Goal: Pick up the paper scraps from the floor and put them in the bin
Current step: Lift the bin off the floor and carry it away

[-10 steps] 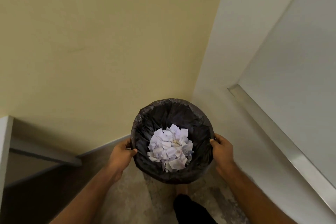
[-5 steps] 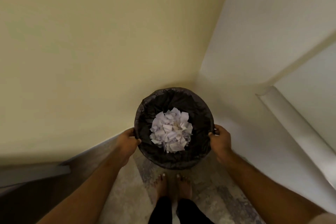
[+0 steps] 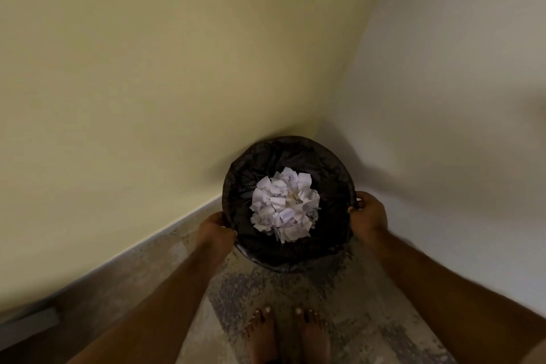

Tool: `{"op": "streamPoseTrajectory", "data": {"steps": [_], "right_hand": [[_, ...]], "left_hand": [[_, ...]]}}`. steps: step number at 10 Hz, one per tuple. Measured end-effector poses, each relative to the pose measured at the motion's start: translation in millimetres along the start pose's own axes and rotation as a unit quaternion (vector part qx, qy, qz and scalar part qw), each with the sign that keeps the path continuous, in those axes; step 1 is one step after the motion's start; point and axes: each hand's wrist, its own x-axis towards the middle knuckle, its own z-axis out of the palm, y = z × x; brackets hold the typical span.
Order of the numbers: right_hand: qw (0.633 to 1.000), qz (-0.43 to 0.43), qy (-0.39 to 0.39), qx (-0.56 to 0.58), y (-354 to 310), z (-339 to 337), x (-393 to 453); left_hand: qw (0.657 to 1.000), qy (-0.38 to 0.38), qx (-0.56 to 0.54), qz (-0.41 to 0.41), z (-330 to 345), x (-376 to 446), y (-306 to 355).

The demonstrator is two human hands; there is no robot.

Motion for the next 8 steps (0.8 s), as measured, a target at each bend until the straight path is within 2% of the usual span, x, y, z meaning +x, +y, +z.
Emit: {"op": "streamPoseTrajectory", "data": {"steps": [2,4,5,6,7,8], "right_hand": [[0.998,0.028,-0.019,-0.047,19,18,21],[0.998,0.046,-0.015,-0.047,25,27,23],[0.996,0.039,-0.022,-0.075,16,26,13],[0.985,-0.060,0.001,-0.163,4,27,-12],[0.945,-0.199,-0.016,-0.258,-9,26,-44],[0.912,-0.285,-0.041,-0.291,-29,17,-85]], "left_hand": [[0.999,-0.022,0.031,0.010,17,26,-13],[0.997,-0.035,0.051,0.042,20,28,-17],[0.985,-0.036,0.152,0.066,19,21,-15],[0.945,0.027,0.303,0.117,18,3,-15],[0.897,0.067,0.363,0.244,13,-27,-13],[0.833,0.087,0.427,0.341,2,-63,-2]]}}
